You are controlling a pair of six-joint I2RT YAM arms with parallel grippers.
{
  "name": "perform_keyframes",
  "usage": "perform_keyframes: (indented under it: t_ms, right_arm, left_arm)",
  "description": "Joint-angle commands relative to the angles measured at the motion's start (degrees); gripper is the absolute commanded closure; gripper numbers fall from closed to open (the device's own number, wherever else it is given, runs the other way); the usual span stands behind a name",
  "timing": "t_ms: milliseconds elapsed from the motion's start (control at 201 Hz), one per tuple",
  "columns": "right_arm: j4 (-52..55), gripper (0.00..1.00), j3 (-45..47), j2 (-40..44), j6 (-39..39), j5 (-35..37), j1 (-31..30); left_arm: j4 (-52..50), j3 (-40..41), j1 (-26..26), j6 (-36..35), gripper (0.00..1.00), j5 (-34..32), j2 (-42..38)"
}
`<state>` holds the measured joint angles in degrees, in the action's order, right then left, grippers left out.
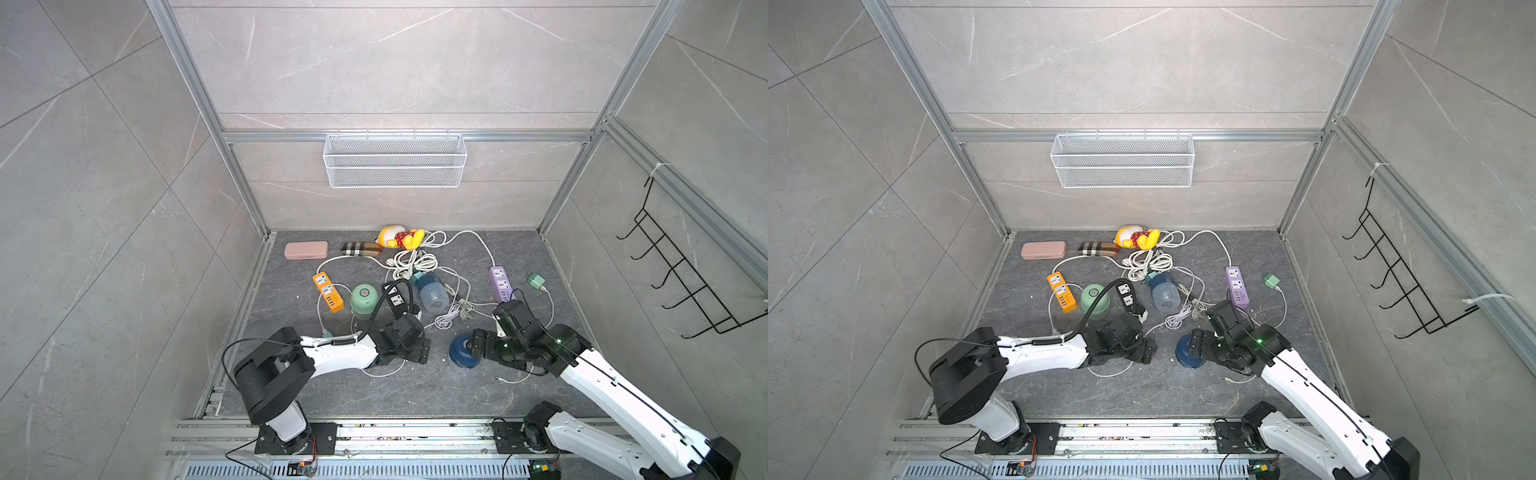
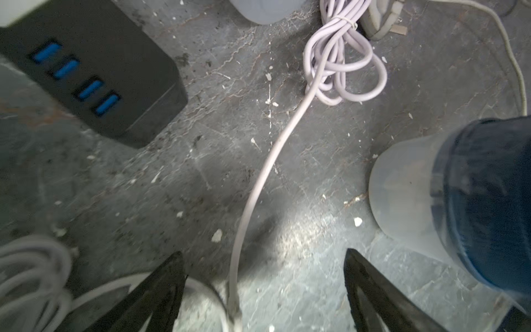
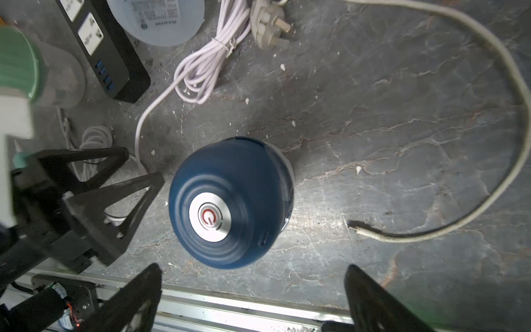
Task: Charge the cordless meat grinders
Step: Move the charging cable to the center of the board, then pick up the cordless meat grinder at the center of the board, then place the cordless meat grinder at the center of the board.
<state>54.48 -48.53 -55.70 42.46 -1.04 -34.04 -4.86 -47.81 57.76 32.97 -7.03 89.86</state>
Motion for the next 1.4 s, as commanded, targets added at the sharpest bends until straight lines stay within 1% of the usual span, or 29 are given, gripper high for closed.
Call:
perform_keyframes:
  t_ms: [0,80,159,294,433,657,861,971,1130,1285,1399]
  right_arm:
    - [-1.4,0.01,-2.4,-4.5,1.0,4.7,-3.8]
    - [-1.3,0.01,-4.1,-9.4,1.5,9.2,-7.4]
    - [-1.0,0.01,-5.6,-13.6,2.1,12.9,-9.7]
    - [-2.0,0.01,-6.7,-17.9,2.7,15.7,-12.1]
    - [-3.4,0.01,-6.1,-19.9,3.0,17.0,-12.6]
    - [-5.8,0.02,-6.0,-22.3,2.0,16.6,-12.6]
    - [-7.0,0.15,-5.5,-21.4,-0.2,15.4,-13.1]
    - [-7.2,0.19,-5.7,-20.7,-3.0,14.0,-14.4]
    - [-7.3,0.22,-7.9,-22.2,-7.8,12.6,-20.3]
    - [-8.0,0.22,-12.3,-27.6,-10.1,11.3,-27.0]
    - [-8.2,0.22,-16.4,-32.1,-10.1,10.6,-29.6]
  left_arm:
    - [-4.7,1.5,0.0,1.3,0.11,-5.1,-7.3]
    - [-7.0,2.7,0.1,1.5,0.11,-7.4,-11.1]
    - [-8.7,3.8,0.0,1.6,0.1,-9.0,-14.3]
    - [-10.0,5.6,0.0,2.0,0.1,-10.5,-17.5]
    - [-9.9,7.0,-0.1,2.7,0.1,-11.0,-18.8]
    - [-9.3,7.4,-0.1,2.9,0.1,-10.9,-18.6]
    - [-9.4,7.9,-0.2,3.2,0.1,-11.5,-19.3]
    - [-9.6,8.1,-0.8,3.2,0.1,-11.3,-19.8]
    - [-9.8,8.4,-2.6,3.1,0.09,-10.2,-20.6]
    - [-9.9,9.2,-5.5,3.1,0.09,-8.5,-22.0]
    - [-10.4,10.0,-7.2,3.4,0.08,-7.7,-23.9]
